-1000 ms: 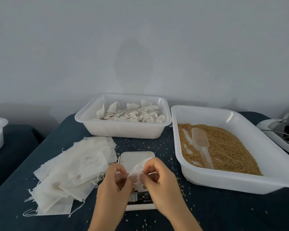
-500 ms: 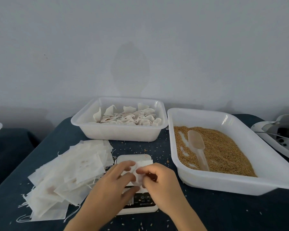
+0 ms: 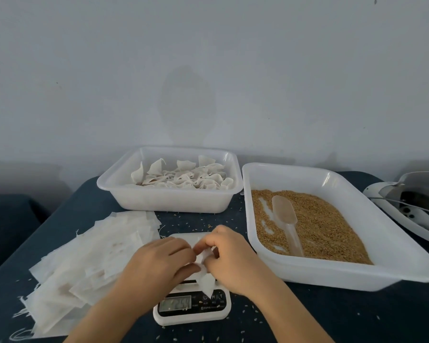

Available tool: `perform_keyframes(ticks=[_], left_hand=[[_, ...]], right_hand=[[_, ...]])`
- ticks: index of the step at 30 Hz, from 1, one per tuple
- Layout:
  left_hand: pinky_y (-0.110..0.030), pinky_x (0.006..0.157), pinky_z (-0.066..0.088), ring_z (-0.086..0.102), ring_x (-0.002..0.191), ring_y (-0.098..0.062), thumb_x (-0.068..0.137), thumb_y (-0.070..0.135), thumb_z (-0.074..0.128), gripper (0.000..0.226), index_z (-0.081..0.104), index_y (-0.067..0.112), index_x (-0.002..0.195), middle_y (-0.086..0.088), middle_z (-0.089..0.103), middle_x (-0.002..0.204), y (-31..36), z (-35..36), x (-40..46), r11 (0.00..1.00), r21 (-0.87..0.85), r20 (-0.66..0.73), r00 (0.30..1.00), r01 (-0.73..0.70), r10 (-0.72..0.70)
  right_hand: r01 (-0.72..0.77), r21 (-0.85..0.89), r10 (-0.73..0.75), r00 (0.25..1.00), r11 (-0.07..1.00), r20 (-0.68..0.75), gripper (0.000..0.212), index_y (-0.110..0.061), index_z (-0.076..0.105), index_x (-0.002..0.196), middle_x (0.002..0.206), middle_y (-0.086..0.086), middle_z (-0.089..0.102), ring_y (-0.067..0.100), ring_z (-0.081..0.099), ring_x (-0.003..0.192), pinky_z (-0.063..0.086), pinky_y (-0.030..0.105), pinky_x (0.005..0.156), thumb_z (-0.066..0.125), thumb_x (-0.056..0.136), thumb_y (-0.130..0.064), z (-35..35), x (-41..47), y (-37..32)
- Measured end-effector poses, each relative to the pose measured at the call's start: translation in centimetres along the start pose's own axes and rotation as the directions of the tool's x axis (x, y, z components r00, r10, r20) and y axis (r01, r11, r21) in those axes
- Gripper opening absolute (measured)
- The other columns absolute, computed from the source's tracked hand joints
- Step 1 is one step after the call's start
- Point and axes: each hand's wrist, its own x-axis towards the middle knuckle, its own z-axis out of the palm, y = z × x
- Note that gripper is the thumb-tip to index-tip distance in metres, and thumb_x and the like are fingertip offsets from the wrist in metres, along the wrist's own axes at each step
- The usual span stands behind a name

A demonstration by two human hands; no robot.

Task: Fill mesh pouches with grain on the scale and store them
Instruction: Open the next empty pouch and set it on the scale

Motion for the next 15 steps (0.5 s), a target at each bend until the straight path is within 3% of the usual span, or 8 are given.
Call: perform_keyframes(ticks=[4,7,11,13,15], left_hand=[[-0.010,0.054,0.040,0.051,0.059,-0.001,0.079,0.028,0.071,0.015,0.068,0.016,0.071,0.014,0.061,0.072,0.4,0.2,0.0,0.952,-0.200,-0.030,0.970,0.230,-0.241],[-0.006,0.059,0.039,0.052,0.068,0.000,0.069,0.009,0.081,0.013,0.069,0.015,0.074,0.017,0.059,0.070,0.5,0.2,0.1,0.917,-0.261,-0.014,0.949,0.301,-0.315],[-0.008,0.064,0.042,0.057,0.076,-0.001,0.075,0.014,0.077,0.010,0.070,0.018,0.081,0.018,0.061,0.069,0.2,-0.2,0.3,0.883,-0.285,-0.001,0.921,0.374,-0.391],[-0.004,0.068,0.041,0.057,0.079,0.006,0.079,0.022,0.074,0.012,0.066,0.025,0.087,0.024,0.058,0.071,0.1,-0.2,0.4,0.842,-0.314,0.007,0.888,0.439,-0.460],[-0.003,0.070,0.042,0.057,0.074,0.011,0.080,0.029,0.072,0.015,0.062,0.031,0.091,0.028,0.056,0.073,-0.1,-0.2,0.3,0.825,-0.311,0.017,0.871,0.471,-0.491]], right_hand=[[-0.008,-0.003,0.008,1.000,1.000,0.023,0.034,-0.029,0.066,0.114,0.114,-0.013,0.054,-0.006,0.047,0.077,0.036,0.008,0.067,0.048,0.093,-0.009,0.2,0.5,0.3],[-0.028,0.005,0.027,0.997,1.000,0.070,0.033,-0.031,0.066,0.116,0.118,-0.011,0.061,-0.006,0.050,0.077,0.038,0.009,0.067,0.047,0.094,-0.013,0.1,0.8,0.4],[-0.065,0.056,0.057,0.989,0.996,0.135,0.019,-0.039,0.066,0.101,0.094,-0.024,0.063,-0.007,0.058,0.082,0.046,0.017,0.076,0.051,0.090,-0.045,-2.8,0.9,0.5],[-0.168,0.068,0.171,0.984,0.983,-0.047,0.020,-0.040,0.065,0.085,0.081,-0.019,0.067,-0.002,0.064,0.076,0.051,0.023,0.072,0.052,0.083,-0.055,-6.1,1.3,1.9],[-0.353,-0.109,0.324,0.921,0.929,-0.216,0.026,-0.029,0.065,0.079,0.071,-0.007,0.068,0.009,0.065,0.064,0.048,0.024,0.060,0.052,0.088,-0.049,-9.8,1.8,4.3]])
